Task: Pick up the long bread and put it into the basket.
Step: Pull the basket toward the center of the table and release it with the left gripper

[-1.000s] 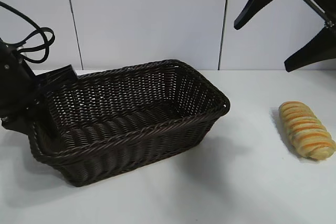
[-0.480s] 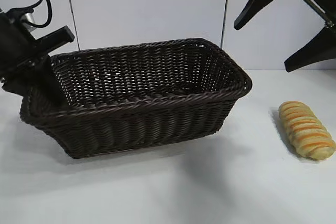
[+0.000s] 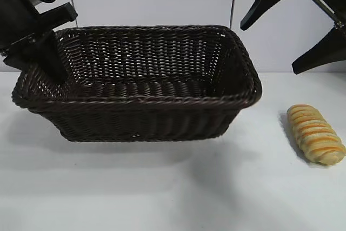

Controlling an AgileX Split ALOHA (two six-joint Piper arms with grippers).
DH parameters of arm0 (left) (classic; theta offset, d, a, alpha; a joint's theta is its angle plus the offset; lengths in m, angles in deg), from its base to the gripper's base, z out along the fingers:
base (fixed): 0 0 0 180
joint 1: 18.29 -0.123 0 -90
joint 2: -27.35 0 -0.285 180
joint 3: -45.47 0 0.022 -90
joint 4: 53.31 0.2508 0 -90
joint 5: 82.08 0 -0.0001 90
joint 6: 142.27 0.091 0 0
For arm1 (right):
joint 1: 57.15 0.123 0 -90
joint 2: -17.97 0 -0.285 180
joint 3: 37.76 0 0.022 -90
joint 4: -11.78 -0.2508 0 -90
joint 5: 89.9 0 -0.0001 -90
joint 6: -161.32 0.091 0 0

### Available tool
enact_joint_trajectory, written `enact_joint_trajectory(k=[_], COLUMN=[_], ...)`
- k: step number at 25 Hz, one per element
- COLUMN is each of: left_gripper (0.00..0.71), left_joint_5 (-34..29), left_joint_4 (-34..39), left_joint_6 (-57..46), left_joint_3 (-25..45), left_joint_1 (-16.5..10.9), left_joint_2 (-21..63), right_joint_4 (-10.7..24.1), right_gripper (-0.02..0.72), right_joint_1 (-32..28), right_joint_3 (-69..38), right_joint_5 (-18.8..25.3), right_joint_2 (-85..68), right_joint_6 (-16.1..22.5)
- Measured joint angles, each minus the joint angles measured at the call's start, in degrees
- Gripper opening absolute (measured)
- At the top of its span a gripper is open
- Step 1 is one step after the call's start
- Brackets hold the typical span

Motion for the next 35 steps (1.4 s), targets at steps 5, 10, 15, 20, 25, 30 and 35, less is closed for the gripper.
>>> enact_joint_trajectory(k=[5,10,15,20,25,30,35], left_gripper=[0.095,0.095,0.095,0.095,0.130,0.308,0.608], left_joint_5=[1.81,2.46,3.07,3.43,3.56,3.10,0.25], left_joint_4=[-1.25,-2.28,-1.94,-2.19,-2.24,-3.38,-0.73], left_joint_6=[0.05,-0.46,-0.17,-0.08,-0.03,-0.03,-3.27], left_joint_3=[-2.15,-2.86,-2.86,-2.86,-2.86,-2.97,-5.09], left_joint_1=[0.18,0.18,0.18,0.18,0.18,0.18,0.18], left_joint_2=[-2.77,-6.48,-8.25,-8.25,-8.25,-8.25,-8.07], right_joint_4=[0.00,-0.06,-0.06,-0.06,-0.06,-0.06,-0.06], right_gripper=[0.662,0.662,0.662,0.662,0.662,0.662,0.662], right_joint_1=[0.00,0.00,0.00,0.00,0.00,0.00,0.00], right_joint_3=[0.00,0.00,0.00,0.00,0.00,0.00,0.00], right_joint_5=[0.00,0.00,0.00,0.00,0.00,0.00,0.00], right_joint_2=[0.00,0.00,0.00,0.00,0.00,0.00,0.00], right_joint_6=[-0.02,-0.24,-0.42,-0.43,-0.43,-0.48,-0.48])
